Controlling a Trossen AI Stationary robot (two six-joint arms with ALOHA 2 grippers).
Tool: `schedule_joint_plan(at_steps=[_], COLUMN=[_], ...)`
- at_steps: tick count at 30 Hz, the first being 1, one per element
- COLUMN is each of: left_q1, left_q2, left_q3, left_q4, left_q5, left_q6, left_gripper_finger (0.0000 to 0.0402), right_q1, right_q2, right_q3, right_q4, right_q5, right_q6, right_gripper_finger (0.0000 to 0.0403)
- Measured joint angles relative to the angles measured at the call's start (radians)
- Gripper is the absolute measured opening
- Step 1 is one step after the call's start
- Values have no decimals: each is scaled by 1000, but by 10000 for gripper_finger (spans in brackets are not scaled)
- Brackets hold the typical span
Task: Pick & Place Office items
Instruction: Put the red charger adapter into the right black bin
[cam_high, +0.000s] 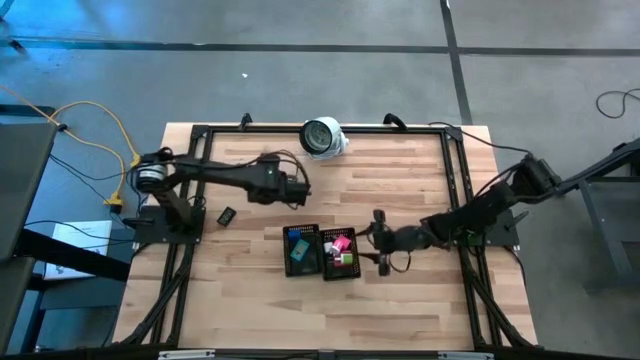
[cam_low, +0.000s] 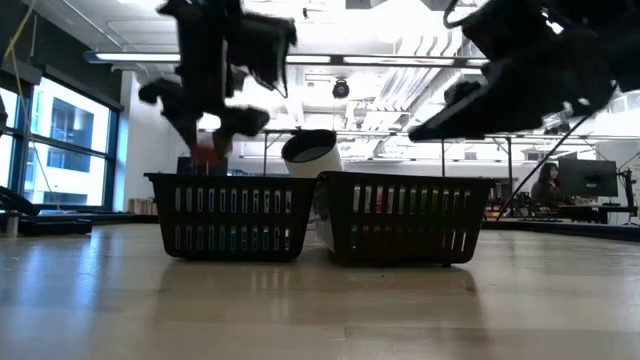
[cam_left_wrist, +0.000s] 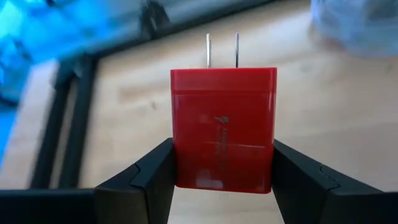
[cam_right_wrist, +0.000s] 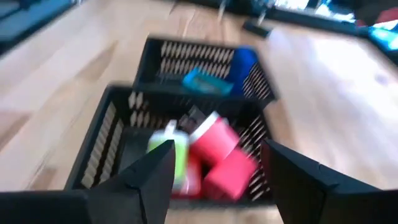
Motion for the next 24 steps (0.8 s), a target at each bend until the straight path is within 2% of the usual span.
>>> schedule_joint_plan(at_steps=[4,8,12,15,20,22,24], left_q1=[-76,-153,-228,-276,-314,-310,-302], left_q2=[-76,-157,-221,-244,-245,-245,-248], left_q3=[-37,-137,-259,-316,-341,-345,-346], left_q4=[-58,-52,25,174,414,473,485], left_q5=[-146,-281,-378,-415,-411,-404,-398], left_q6=[-57,-119,-193,-110,167,251,271], left_gripper_finger=[204,204,204,204,204,204,204], right_q1=[-62,-162,-264,-311,-332,-332,-332], right_q2=[-82,-183,-237,-239,-200,-177,-158], right_q3=[0,0,0,0,0,0,0], right_q4=[8,18,32,31,69,114,151], right_q5=[-55,-158,-276,-312,-314,-332,-373], right_q6=[0,64,126,152,162,170,171], right_gripper_finger=[223,223,223,223,223,223,223])
